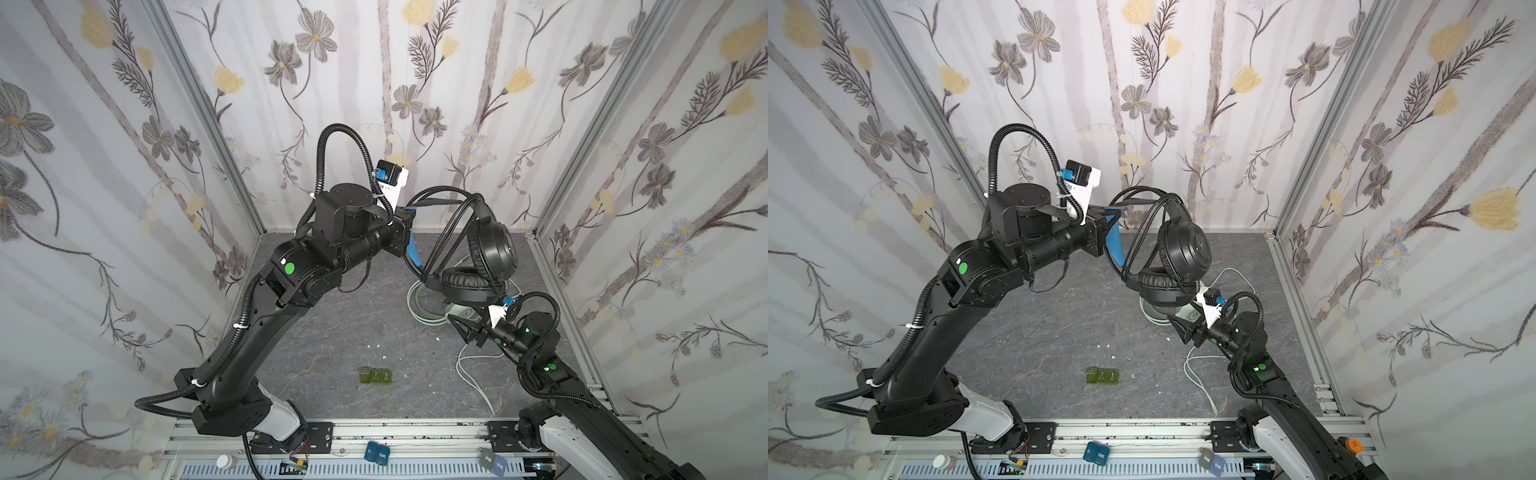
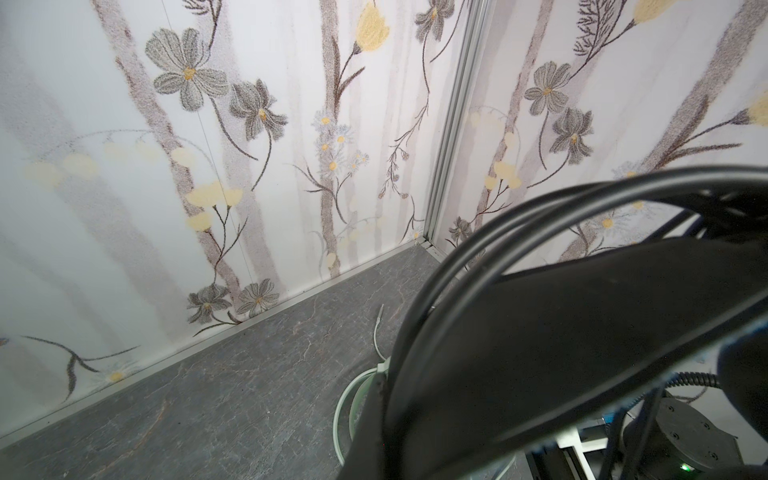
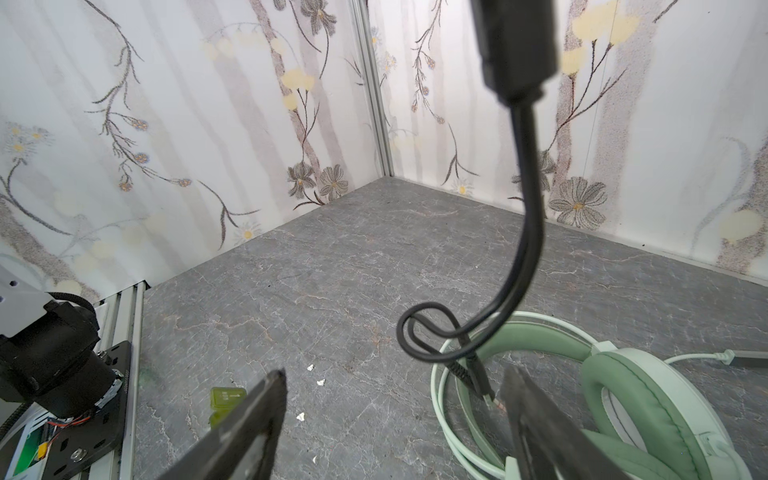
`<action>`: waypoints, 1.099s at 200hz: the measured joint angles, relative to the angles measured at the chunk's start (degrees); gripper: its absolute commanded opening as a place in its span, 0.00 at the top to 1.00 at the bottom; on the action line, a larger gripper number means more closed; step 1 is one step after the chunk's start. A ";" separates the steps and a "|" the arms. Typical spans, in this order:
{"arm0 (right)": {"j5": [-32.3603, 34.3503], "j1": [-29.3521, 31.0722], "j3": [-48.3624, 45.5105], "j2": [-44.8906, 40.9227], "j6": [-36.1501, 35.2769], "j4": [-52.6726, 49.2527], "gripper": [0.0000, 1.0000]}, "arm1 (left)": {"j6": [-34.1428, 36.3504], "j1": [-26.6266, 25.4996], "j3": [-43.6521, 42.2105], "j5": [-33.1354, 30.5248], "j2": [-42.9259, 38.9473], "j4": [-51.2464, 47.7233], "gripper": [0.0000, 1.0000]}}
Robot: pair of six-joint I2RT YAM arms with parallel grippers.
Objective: Wrap the headphones
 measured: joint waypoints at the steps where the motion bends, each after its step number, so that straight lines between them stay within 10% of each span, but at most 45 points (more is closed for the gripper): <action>1: 0.04 0.00 0.02 0.11 0.00 -0.02 0.19 | 0.00 0.00 0.00 0.02 0.00 0.02 1.00; 220: -0.33 4.04 4.44 17.81 -0.44 8.96 0.24 | -1.84 1.05 -2.73 3.04 -1.57 2.38 1.00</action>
